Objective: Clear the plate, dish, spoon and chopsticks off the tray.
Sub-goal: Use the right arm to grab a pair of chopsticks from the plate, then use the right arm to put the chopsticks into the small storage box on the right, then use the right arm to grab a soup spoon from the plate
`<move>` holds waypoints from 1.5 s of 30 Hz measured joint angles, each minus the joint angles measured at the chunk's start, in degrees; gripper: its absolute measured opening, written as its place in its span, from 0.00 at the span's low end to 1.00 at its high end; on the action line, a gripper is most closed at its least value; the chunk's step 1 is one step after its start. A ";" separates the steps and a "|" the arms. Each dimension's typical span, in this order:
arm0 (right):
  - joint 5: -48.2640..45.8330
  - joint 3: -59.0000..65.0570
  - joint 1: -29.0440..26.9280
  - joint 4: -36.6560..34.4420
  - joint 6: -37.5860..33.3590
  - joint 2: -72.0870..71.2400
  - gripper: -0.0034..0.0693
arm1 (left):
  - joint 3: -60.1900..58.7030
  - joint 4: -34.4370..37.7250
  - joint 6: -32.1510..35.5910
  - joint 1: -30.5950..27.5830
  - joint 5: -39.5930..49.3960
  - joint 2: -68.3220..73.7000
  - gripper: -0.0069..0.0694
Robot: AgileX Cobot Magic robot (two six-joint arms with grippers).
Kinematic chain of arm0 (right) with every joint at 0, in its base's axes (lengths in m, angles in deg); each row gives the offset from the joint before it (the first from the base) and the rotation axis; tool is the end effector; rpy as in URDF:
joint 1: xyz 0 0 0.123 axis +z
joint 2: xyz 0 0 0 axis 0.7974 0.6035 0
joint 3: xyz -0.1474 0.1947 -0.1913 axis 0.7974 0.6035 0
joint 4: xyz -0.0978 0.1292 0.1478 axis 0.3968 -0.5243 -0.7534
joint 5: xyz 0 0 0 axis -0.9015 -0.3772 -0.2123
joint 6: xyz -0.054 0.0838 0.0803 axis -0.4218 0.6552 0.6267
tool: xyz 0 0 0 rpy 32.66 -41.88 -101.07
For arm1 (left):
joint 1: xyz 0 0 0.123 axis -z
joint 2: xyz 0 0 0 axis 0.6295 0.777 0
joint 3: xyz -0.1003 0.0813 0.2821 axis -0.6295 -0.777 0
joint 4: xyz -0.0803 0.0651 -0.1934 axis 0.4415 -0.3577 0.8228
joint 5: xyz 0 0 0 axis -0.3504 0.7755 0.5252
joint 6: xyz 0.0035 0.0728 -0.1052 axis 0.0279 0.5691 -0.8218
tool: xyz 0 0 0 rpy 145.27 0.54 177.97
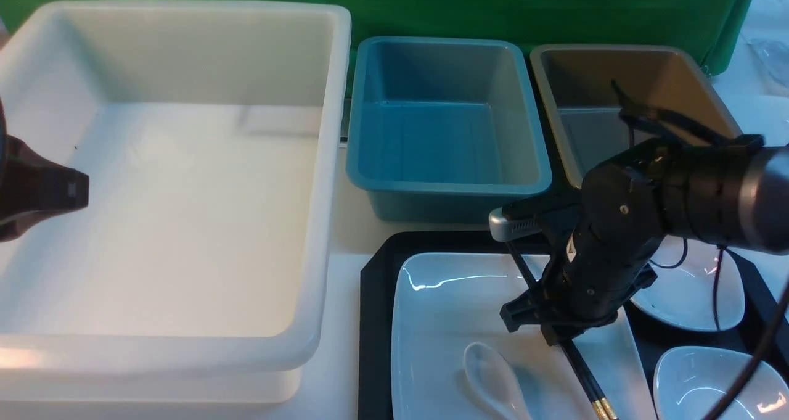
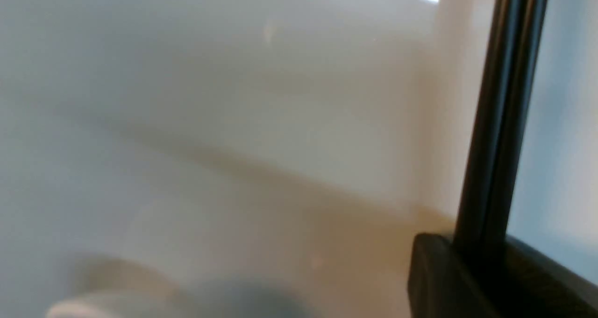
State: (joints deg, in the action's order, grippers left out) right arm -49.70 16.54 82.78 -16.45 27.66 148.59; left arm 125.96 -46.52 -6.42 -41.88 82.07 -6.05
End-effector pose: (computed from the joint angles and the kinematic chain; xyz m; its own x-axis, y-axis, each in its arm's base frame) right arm 0.2967 0.1666 0.1898 -0.9058 -0.3092 -0.2896 -0.3311 0.9432 0.0286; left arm 0.1462 -0.0290 0.3589 -0.6736 0.0034 -0.7391 0.1856 0.9687 -0.1648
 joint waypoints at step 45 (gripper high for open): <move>-1.50 -47.41 -25.35 -8.41 -16.72 20.44 0.52 | 0.00 0.63 0.00 0.00 -0.75 0.00 0.11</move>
State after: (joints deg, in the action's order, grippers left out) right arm -51.20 -30.87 57.43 -24.86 10.94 169.03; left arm 125.96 -45.89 -6.42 -41.88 81.32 -6.05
